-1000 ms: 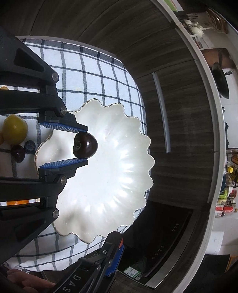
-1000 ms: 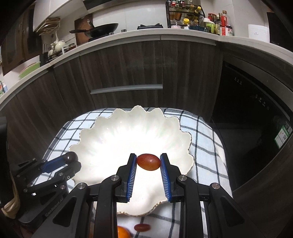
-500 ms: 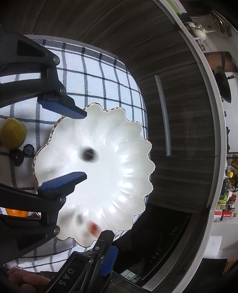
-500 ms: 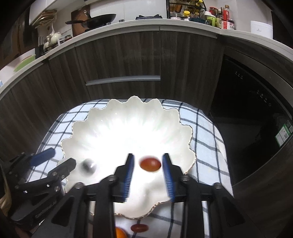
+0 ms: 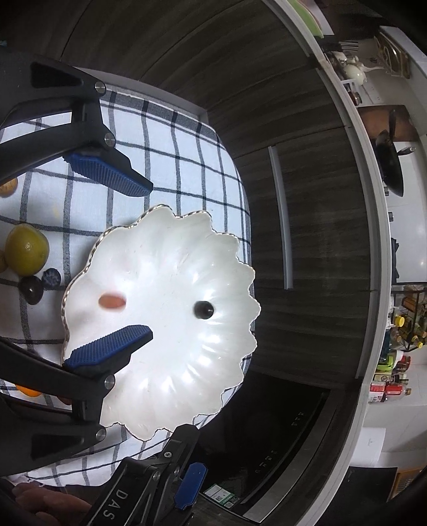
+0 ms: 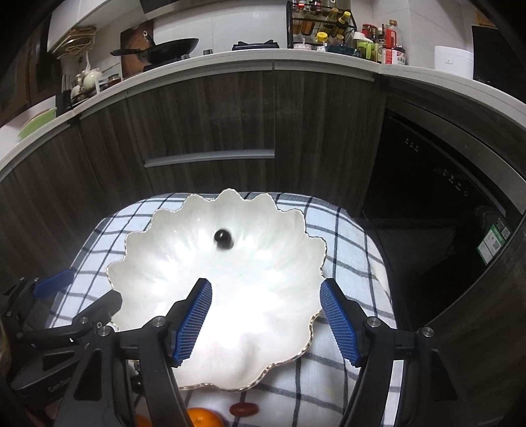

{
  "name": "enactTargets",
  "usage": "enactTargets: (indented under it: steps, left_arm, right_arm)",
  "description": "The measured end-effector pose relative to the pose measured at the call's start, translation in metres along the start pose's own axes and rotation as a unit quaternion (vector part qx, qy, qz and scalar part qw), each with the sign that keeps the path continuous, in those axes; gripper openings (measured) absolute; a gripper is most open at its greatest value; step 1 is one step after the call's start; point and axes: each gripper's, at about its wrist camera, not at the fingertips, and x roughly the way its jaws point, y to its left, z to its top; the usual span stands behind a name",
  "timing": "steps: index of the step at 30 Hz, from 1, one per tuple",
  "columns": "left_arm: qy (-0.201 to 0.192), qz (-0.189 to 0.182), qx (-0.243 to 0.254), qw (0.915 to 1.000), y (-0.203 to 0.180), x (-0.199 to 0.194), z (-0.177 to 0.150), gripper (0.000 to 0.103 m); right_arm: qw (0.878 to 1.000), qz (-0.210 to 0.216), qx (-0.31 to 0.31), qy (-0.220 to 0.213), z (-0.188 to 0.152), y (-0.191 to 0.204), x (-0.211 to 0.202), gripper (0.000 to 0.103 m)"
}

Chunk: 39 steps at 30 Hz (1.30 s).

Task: Organize fruits
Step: 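Withdraw both open tools from the bowl back over the fruits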

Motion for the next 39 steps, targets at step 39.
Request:
enactTargets:
  steps: [39]
  left_arm:
    - [-0.036,0.009,-0.021,0.9991,0.03,-0.073,-0.043,0.08]
  right_arm:
    - [0.999,0.003,-0.014,-0.035,-0.031,0.036,-0.075,0.069]
